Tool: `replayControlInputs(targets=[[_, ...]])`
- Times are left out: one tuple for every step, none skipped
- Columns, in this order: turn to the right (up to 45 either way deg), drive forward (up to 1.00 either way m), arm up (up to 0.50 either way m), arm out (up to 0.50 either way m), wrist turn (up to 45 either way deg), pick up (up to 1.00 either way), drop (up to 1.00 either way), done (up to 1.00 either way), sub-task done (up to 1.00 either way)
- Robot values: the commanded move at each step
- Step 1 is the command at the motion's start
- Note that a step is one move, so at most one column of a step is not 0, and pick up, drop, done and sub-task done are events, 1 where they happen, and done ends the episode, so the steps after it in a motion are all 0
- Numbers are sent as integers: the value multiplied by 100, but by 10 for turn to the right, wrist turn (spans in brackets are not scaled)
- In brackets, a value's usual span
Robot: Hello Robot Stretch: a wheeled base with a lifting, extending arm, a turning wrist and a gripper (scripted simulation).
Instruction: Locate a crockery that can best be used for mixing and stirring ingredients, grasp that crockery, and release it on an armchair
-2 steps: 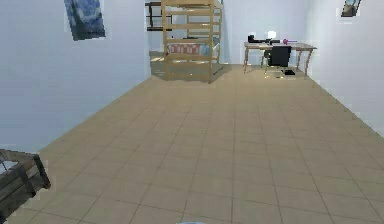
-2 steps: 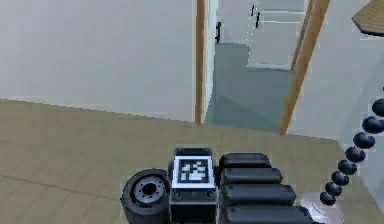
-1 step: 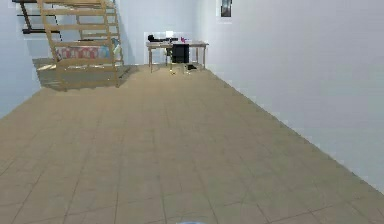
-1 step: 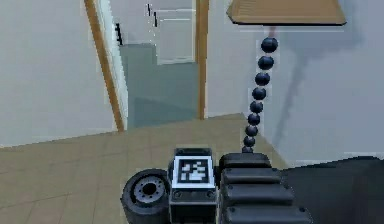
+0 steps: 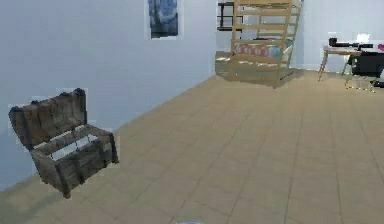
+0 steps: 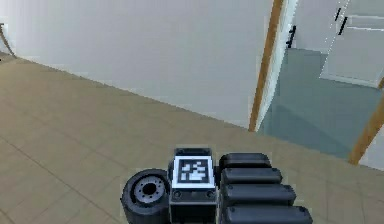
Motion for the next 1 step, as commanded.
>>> replayControlInputs(targets=[[-450, 0, 0, 0, 0, 0, 0, 0, 0]])
